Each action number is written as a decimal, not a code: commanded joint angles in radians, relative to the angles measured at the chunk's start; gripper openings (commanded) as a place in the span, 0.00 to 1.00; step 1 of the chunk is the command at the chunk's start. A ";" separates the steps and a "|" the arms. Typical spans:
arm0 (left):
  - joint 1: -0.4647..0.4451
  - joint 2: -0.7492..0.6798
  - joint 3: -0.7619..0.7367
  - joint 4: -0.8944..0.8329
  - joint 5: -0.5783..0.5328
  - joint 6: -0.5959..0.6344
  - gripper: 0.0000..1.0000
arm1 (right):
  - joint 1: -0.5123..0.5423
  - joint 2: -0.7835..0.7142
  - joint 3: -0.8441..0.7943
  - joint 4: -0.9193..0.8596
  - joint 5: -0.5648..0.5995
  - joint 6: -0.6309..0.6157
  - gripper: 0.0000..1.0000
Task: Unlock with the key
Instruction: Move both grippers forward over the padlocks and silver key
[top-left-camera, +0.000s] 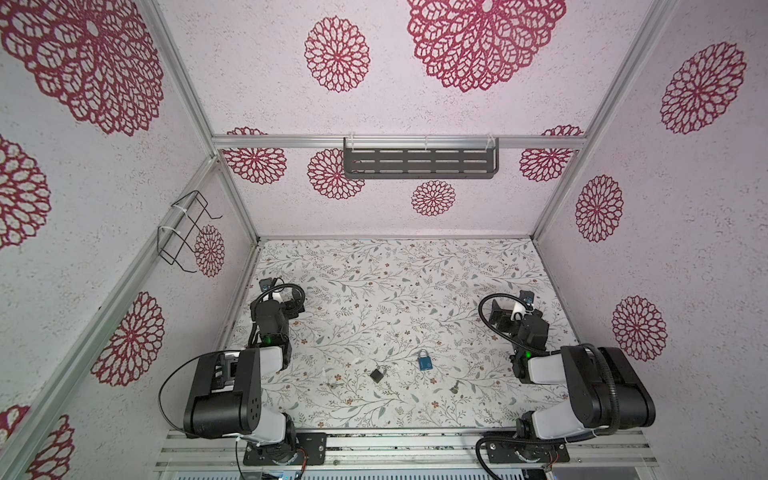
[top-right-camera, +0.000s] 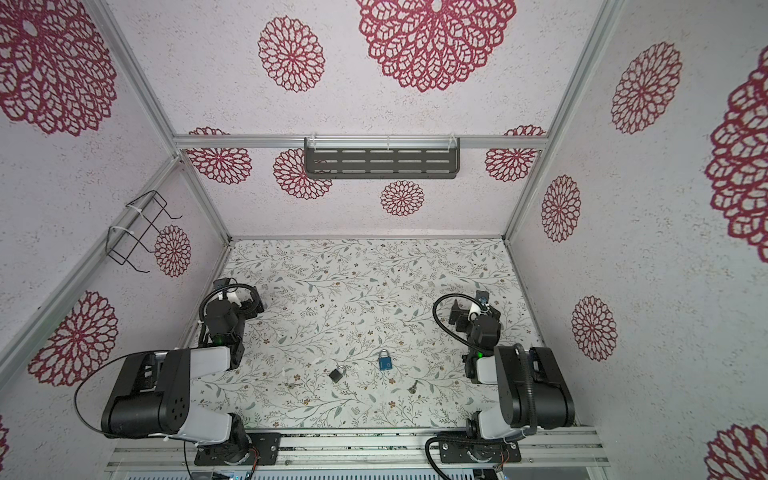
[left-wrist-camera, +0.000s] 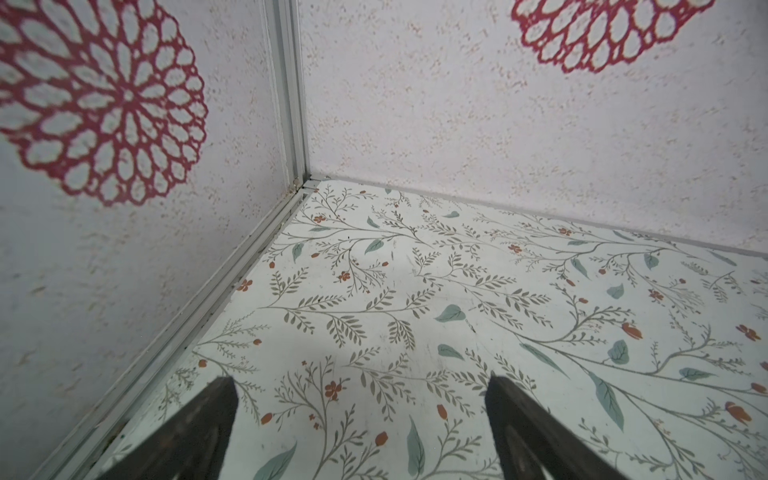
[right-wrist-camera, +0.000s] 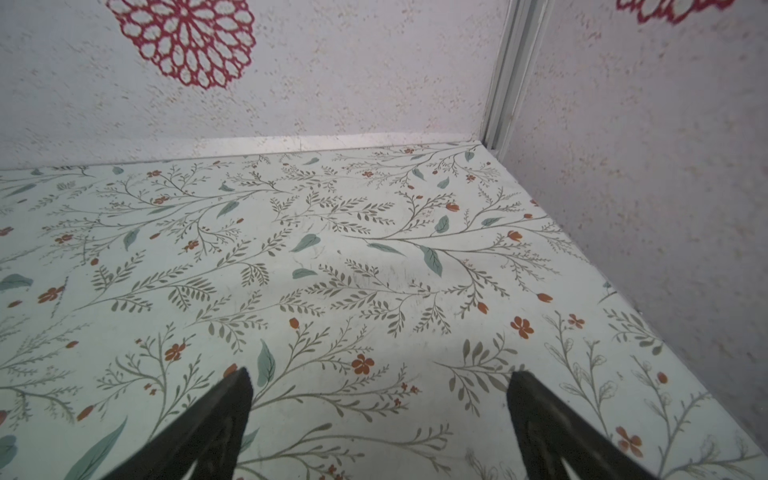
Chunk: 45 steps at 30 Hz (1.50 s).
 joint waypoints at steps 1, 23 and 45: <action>0.005 -0.065 0.014 -0.066 0.017 0.013 0.97 | 0.004 -0.097 0.035 -0.107 -0.022 -0.005 0.99; 0.072 -0.504 0.132 -0.721 0.001 -0.589 0.97 | -0.011 -0.358 0.266 -0.841 -0.160 0.315 0.99; -0.058 -0.553 0.206 -1.029 0.348 -0.707 0.97 | 0.165 -0.327 0.446 -1.298 -0.188 0.395 0.99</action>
